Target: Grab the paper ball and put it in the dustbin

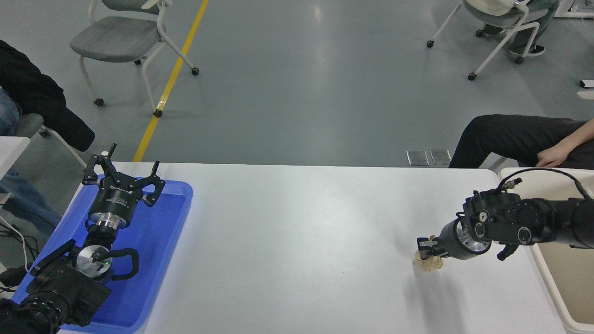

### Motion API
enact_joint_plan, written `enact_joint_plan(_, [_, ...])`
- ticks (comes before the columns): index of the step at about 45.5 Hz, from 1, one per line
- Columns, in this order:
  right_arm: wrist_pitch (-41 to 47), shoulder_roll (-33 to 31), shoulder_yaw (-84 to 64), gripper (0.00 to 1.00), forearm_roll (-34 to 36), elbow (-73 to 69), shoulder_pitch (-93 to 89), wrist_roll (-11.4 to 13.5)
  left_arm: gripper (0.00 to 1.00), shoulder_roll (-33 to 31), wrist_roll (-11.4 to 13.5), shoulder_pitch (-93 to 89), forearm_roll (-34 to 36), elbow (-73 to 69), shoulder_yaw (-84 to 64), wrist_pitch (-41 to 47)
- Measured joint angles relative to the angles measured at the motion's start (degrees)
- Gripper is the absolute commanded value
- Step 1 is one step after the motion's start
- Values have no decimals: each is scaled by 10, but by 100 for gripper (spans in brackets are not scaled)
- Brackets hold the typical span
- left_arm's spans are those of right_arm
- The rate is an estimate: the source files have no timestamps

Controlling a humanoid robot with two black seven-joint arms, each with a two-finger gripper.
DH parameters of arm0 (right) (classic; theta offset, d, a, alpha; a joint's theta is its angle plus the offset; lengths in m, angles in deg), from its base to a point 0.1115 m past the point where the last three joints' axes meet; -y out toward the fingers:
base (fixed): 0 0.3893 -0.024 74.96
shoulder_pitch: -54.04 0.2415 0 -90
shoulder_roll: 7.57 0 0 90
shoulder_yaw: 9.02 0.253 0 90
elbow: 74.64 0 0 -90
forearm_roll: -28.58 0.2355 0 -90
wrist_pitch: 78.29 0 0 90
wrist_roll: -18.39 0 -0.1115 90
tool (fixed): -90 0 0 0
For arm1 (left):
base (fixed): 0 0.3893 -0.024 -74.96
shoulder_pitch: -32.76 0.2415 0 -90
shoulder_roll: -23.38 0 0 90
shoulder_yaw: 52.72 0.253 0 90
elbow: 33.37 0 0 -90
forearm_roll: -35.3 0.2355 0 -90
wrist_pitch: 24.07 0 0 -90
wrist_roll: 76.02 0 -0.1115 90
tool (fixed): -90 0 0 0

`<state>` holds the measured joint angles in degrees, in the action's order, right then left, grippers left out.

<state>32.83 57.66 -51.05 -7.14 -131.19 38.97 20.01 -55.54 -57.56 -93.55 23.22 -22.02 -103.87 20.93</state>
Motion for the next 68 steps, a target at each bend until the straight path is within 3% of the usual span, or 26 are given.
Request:
enact_joint_plan(17, [50, -41, -143, 0, 32, -140, 253, 2, 100, 1, 0, 0, 0, 0, 0, 0])
enact_joint_plan(35, [83, -35, -257, 0, 78, -247, 470, 4, 100, 3, 0, 1, 0, 0, -1, 0])
enact_joint_plan(54, [91, -29, -327, 0, 83, -283, 555, 5, 100, 4, 0, 1, 0, 0, -1, 0])
enact_joint_plan(68, [91, -109, -368, 0, 23, -236, 540, 3, 100, 4, 0, 1, 0, 0, -1, 0])
